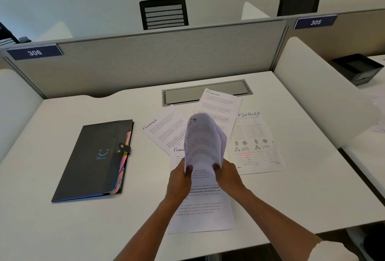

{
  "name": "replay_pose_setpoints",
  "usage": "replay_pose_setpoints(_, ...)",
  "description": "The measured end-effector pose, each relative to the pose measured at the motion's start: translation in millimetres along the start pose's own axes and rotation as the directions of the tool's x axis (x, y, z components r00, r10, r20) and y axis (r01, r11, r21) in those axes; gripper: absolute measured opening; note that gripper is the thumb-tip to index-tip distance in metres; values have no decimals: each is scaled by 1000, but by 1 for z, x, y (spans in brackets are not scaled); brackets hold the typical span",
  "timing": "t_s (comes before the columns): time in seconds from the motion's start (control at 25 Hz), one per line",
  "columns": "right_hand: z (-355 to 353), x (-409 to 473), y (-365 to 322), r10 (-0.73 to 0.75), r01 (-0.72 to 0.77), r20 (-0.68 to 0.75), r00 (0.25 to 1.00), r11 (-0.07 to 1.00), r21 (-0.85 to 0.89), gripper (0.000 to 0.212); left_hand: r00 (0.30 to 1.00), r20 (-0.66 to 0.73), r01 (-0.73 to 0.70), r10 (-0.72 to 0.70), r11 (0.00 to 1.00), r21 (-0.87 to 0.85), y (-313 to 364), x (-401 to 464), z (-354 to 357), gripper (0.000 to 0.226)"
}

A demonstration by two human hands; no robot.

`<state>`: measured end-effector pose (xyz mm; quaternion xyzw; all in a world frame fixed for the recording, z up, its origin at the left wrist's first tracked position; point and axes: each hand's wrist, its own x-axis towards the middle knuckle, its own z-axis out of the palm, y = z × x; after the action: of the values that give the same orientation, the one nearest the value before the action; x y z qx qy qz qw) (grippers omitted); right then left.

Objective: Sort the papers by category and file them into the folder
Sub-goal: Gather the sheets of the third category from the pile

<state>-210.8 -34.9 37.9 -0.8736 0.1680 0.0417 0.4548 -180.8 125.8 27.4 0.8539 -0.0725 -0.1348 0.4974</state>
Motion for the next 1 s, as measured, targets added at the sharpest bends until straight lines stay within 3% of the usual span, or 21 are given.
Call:
replay_pose_setpoints(0.6,-11,11,13,11,-13,51,999,999,38,19,999,-16,33,-33,999,19,-7,4,4,5)
replay_pose_setpoints(1.0,-9,25,29,11,-15,65,998,998,63,27,996,-81,28,-30,999,-26,-10,13,2,15)
